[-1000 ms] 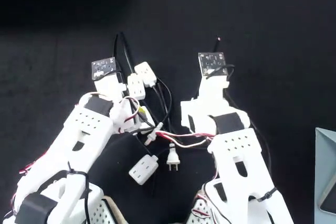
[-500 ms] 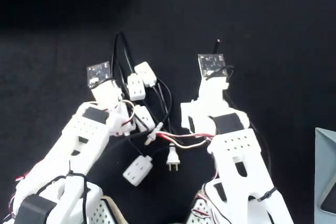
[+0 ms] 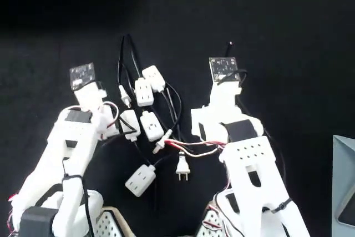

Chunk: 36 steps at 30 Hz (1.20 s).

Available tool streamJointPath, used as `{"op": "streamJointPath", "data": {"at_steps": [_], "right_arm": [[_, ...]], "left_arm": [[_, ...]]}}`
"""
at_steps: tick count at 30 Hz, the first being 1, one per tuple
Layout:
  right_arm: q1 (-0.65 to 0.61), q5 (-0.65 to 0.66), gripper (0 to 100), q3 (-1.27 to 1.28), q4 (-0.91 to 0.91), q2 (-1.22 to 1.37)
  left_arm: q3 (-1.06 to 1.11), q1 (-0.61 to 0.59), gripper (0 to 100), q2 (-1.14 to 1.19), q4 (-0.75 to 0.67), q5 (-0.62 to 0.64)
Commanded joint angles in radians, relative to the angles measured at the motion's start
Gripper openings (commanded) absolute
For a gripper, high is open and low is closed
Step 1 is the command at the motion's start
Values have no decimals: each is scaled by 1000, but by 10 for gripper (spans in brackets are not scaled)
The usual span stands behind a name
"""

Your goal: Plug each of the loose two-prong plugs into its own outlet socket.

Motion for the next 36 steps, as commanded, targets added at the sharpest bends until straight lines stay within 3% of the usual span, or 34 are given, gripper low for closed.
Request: {"op": "streamJointPath", "data": {"at_steps": [1, 5, 8, 13, 17, 26, 36], "right_arm": [[11, -8, 13, -10, -15, -2], [9, -8, 14, -10, -15, -2], [9, -8, 14, -10, -15, -2], [9, -8, 14, -10, -15, -2], [9, -8, 14, -10, -15, -1], [9, -8, 14, -10, -15, 1], [9, -8, 14, -8, -15, 2]], "left_arm": [[-114, -10, 36, -15, 87, -109], [-288, 51, 37, -15, 316, -63], [-366, 113, 45, -6, 397, -11], [-361, 180, 246, -5, 399, 40], [-351, 197, 375, -2, 384, 104], [-216, 194, 303, 163, 98, 104], [-254, 134, 298, 362, 74, 104]]}}
